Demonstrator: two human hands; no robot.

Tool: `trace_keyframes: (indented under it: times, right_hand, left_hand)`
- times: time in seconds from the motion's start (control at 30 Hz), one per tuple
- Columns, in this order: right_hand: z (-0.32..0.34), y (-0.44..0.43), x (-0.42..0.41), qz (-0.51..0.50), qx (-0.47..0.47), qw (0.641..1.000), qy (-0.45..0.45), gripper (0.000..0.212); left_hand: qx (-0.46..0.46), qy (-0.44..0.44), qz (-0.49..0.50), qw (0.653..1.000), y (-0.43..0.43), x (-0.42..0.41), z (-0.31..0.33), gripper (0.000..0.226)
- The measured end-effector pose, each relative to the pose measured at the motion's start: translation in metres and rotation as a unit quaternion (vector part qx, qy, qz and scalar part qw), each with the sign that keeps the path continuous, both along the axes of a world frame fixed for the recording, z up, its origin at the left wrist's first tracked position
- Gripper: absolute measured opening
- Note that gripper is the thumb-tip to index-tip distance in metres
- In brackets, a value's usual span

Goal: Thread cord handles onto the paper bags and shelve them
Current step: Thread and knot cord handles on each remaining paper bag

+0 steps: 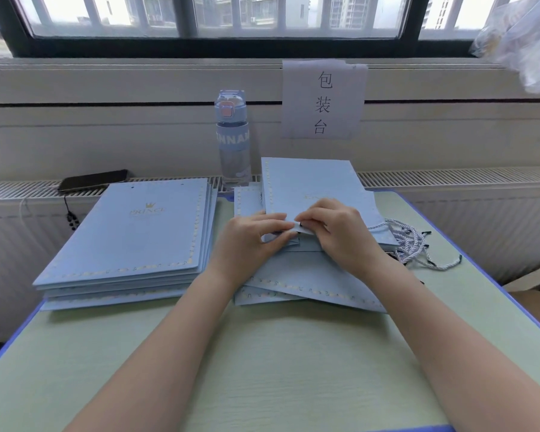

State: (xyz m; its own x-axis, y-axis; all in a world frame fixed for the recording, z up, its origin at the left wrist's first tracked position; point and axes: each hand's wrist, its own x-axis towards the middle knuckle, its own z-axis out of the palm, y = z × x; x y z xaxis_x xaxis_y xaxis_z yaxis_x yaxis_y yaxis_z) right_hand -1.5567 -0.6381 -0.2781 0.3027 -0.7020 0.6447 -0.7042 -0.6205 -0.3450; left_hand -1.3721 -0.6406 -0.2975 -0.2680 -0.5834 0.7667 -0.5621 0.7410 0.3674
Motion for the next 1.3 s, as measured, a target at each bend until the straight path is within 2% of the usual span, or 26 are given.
trace_keyframes:
  times: [0.1, 0.2, 0.3, 0.4, 0.5, 0.57, 0.67, 0.73, 0.83, 0.97, 1.1, 1.2, 1.3]
  right_hand:
    - [0.006, 0.004, -0.002, -0.016, 0.011, 0.998, -0.052, 0.009]
    - [0.010, 0.003, -0.003, 0.002, 0.051, 0.998, -0.027, 0.010]
    - [0.014, 0.004, -0.007, 0.030, 0.141, 0.989, 0.003, 0.019]
    - [0.016, 0.007, -0.011, 0.049, 0.177, 0.983, 0.028, 0.013]
    - [0.011, 0.004, -0.012, 0.042, 0.144, 0.987, 0.064, 0.020]
    - [0.008, 0.002, -0.012, 0.036, 0.091, 0.993, 0.059, 0.020]
    - [0.004, 0.001, -0.012, 0.028, -0.028, 0.998, 0.054, 0.013]
    - [0.002, 0.002, -0.011, 0.025, -0.062, 0.997, 0.032, 0.017]
    - [0.004, 0.005, -0.009, 0.048, -0.082, 0.995, 0.022, 0.023]
    - [0.004, 0.002, -0.006, 0.075, -0.109, 0.987, 0.093, 0.007]
    - [-0.004, -0.001, -0.004, 0.065, -0.110, 0.984, 0.124, 0.008]
    - [-0.007, -0.004, -0.004, 0.069, -0.109, 0.984, 0.120, 0.019]
    - [-0.008, -0.006, -0.006, 0.073, -0.095, 0.984, 0.133, 0.017]
  left_hand:
    - [-0.062, -0.030, 0.060, 0.996, 0.001, -0.002, 0.001, 0.027]
    - [-0.027, -0.038, 0.034, 0.998, 0.004, -0.003, 0.005, 0.028]
    - [0.000, -0.031, 0.003, 1.000, 0.003, -0.001, 0.005, 0.027]
    - [0.028, -0.015, -0.017, 0.999, 0.003, 0.000, 0.008, 0.027]
    - [0.048, 0.005, -0.023, 0.999, 0.004, -0.002, 0.008, 0.018]
    - [0.088, 0.041, -0.044, 0.994, 0.004, -0.004, 0.007, 0.010]
    - [0.149, 0.077, -0.063, 0.984, 0.003, -0.004, 0.009, 0.017]
    - [0.167, 0.072, -0.064, 0.981, 0.001, -0.001, 0.011, 0.019]
    - [0.209, 0.070, -0.063, 0.973, 0.000, 0.003, 0.016, 0.023]
    - [0.244, 0.073, -0.055, 0.965, 0.000, 0.004, 0.019, 0.023]
    - [0.267, 0.051, -0.028, 0.962, -0.001, 0.004, 0.019, 0.020]
    - [0.288, 0.043, -0.017, 0.957, 0.000, 0.004, 0.018, 0.019]
    - [0.306, 0.046, -0.020, 0.951, 0.000, 0.004, 0.018, 0.020]
